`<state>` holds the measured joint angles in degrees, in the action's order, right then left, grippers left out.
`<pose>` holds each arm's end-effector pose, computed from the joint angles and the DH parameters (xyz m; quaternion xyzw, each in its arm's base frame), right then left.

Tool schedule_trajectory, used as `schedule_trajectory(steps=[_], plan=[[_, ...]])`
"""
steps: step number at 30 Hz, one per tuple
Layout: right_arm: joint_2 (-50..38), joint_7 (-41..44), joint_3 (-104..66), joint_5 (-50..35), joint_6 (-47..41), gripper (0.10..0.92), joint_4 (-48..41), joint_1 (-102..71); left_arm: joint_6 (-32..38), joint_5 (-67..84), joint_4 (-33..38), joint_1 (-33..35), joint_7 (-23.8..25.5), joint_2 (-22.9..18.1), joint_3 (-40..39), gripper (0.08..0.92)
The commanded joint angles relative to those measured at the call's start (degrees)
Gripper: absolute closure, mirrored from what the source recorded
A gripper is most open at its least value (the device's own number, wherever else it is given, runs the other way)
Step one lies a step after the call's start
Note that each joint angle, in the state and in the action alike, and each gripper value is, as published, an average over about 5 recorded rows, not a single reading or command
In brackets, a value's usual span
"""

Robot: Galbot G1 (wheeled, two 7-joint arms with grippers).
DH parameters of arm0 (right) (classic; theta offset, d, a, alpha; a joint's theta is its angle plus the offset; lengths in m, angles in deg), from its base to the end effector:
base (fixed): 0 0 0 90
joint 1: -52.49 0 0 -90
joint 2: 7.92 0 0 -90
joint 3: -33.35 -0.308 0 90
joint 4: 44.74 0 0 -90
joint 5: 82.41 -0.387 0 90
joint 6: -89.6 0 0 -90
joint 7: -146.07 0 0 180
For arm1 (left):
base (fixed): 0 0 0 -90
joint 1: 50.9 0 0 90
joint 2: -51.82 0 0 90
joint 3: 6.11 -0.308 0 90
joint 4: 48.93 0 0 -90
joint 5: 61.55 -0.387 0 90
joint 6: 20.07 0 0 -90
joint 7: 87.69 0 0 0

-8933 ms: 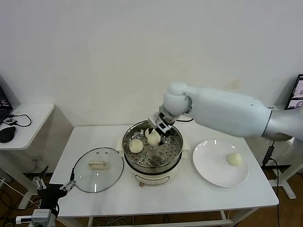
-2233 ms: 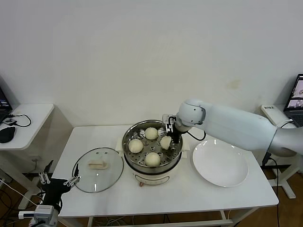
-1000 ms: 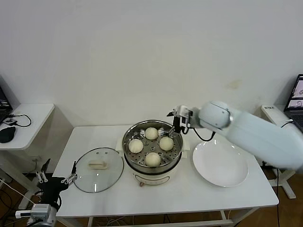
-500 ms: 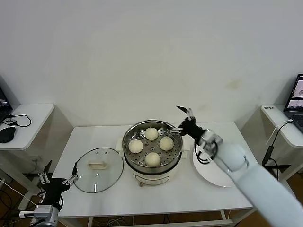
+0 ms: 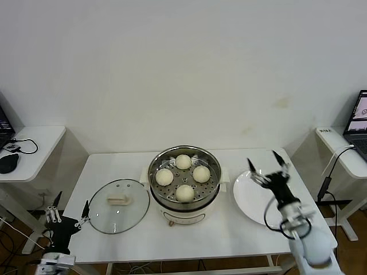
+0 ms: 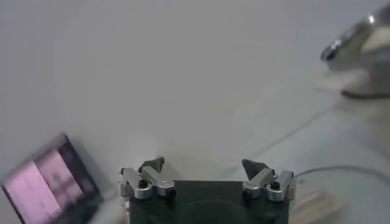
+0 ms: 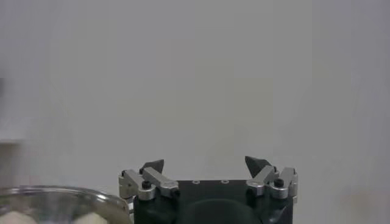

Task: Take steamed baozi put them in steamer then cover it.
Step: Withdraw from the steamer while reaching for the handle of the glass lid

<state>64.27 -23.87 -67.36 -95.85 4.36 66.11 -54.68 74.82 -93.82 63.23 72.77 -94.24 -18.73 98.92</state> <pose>0.2977 -0.1161 -0.2401 -0.0584 0.9922 -0.0686 0.0857 0.2205 0.1416 -0.2933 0.0432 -0.8799 -0.4729 0.0184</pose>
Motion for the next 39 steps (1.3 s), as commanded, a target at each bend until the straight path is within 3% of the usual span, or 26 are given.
schedule_trajectory(steps=[1, 13, 39], plan=[[9.9, -0.5, -13.4, 4.0, 2.4, 0.202, 2.5, -14.5, 6.2, -38.9, -7.4, -2.3, -2.5, 2.1, -3.0, 0.177], [11.9, -0.2, -14.6, 5.5, 3.3, 0.203, 2.9, -16.6, 4.6, -43.4, -13.9, -11.7, -1.5, 4.4, -11.2, 0.177], [13.4, 0.1, -13.1, 6.5, 3.1, 0.203, 2.9, -17.1, 2.9, -42.6, -25.3, -22.4, 0.3, 4.8, -15.7, 0.177]])
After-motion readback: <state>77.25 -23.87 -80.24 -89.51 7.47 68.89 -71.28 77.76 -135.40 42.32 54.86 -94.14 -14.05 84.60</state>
